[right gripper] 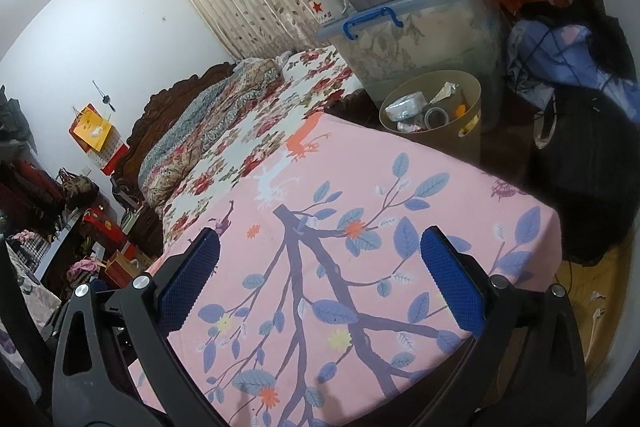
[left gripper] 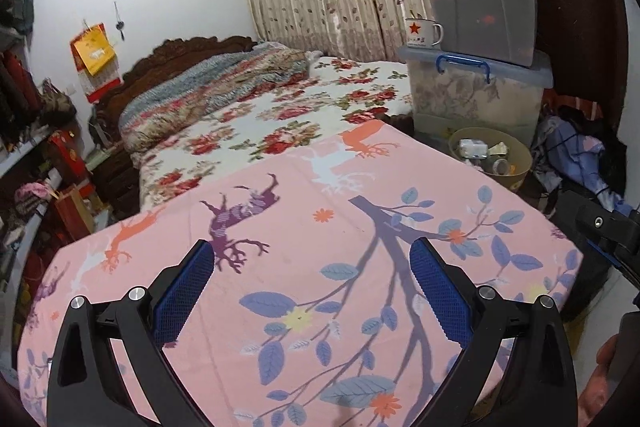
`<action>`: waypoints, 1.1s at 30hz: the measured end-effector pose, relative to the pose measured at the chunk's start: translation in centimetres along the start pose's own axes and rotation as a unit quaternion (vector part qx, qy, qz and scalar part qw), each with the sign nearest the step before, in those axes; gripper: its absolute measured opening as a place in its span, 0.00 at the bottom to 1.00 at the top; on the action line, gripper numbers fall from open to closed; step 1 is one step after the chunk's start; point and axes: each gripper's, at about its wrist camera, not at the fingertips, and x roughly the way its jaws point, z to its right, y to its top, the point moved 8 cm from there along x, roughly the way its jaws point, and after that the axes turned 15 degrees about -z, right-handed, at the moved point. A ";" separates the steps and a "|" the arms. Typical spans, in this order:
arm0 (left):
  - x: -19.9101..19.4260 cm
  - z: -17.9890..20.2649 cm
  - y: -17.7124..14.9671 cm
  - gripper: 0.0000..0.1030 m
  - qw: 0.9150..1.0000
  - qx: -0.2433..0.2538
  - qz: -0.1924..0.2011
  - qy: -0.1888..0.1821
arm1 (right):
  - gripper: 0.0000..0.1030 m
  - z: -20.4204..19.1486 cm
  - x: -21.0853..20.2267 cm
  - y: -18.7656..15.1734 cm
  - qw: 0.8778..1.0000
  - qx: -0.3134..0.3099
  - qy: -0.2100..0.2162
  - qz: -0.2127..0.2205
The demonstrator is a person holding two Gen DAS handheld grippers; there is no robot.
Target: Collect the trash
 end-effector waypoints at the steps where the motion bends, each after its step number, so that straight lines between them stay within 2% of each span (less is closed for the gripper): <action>1: 0.0 0.0 0.0 0.92 1.000 0.001 0.002 0.005 | 0.97 0.1 0.1 0.0 1.000 0.001 0.000 -0.001; 12: 0.8 -0.1 -0.1 0.92 1.000 0.002 -0.011 0.015 | 0.97 -0.1 0.6 0.0 1.000 0.003 0.004 -0.006; 33: 1.9 0.0 -0.9 0.92 1.000 0.002 -0.030 -0.003 | 0.97 0.2 1.6 -0.5 1.000 0.010 0.004 -0.019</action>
